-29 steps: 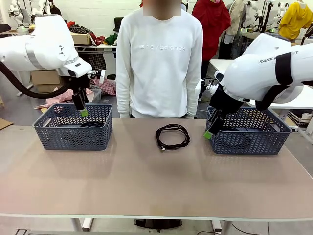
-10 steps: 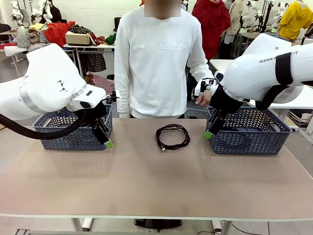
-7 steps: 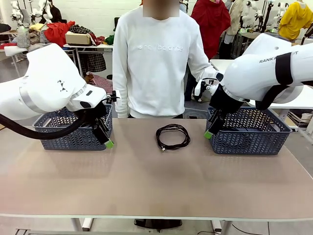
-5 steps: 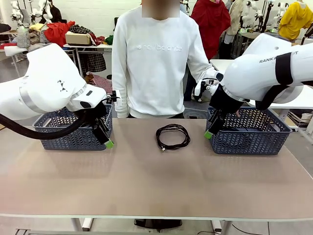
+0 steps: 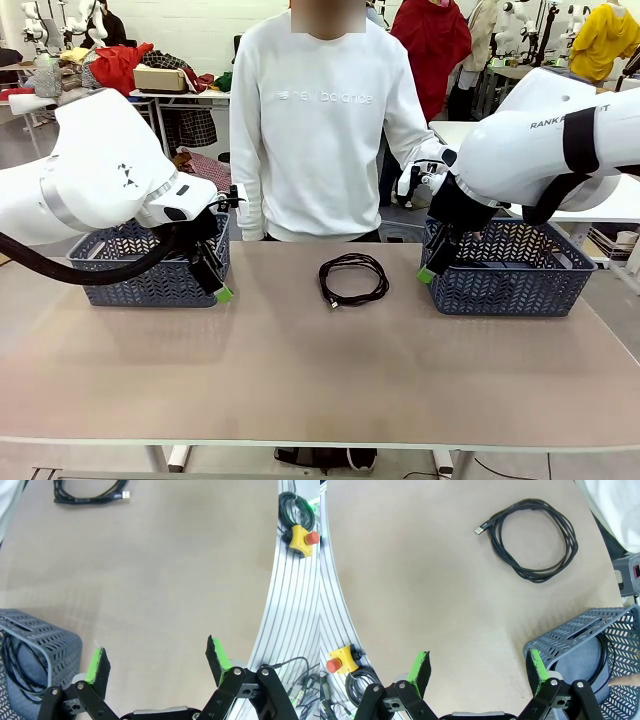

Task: Organize the cables according to human instructions.
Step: Pick up a bundle of cables and place it in the basket indicated by the human.

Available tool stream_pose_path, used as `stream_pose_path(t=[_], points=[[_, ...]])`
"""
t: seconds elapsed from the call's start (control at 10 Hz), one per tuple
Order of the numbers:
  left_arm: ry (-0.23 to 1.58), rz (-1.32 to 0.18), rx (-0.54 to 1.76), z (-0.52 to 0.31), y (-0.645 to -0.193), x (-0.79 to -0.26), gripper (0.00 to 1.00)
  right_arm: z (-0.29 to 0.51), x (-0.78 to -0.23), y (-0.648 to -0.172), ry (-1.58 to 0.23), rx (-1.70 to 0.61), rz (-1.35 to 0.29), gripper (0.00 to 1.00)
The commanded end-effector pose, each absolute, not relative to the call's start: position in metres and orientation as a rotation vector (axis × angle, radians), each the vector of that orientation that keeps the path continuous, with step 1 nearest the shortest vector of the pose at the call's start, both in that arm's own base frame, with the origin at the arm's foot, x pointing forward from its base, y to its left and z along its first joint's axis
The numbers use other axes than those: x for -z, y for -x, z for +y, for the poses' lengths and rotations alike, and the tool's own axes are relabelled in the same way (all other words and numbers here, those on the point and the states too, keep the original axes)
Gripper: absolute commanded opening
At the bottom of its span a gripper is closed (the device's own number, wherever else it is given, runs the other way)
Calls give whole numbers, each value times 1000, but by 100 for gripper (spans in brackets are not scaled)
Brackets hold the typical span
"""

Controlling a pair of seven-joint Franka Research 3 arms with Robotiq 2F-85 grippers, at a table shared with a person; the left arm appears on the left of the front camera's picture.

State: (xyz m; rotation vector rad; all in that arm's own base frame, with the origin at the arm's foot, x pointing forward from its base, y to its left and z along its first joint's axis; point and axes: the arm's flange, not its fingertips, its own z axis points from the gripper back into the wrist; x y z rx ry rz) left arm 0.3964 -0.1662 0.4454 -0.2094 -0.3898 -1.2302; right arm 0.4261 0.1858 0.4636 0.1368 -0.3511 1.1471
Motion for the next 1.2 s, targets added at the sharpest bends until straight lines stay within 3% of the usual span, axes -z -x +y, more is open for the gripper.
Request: stream_pose_path(t=[0.0, 0.5, 1.1], points=[[213, -382, 1231, -164, -398, -447, 100, 186, -464, -426, -135, -1145, -353, 100], [213, -382, 1231, -164, -398, -447, 100, 186, -464, -426, -137, -1147, -351, 100], [213, -382, 1231, -164, -398, -447, 100, 281, -452, -471, -165, -823, -221, 100]])
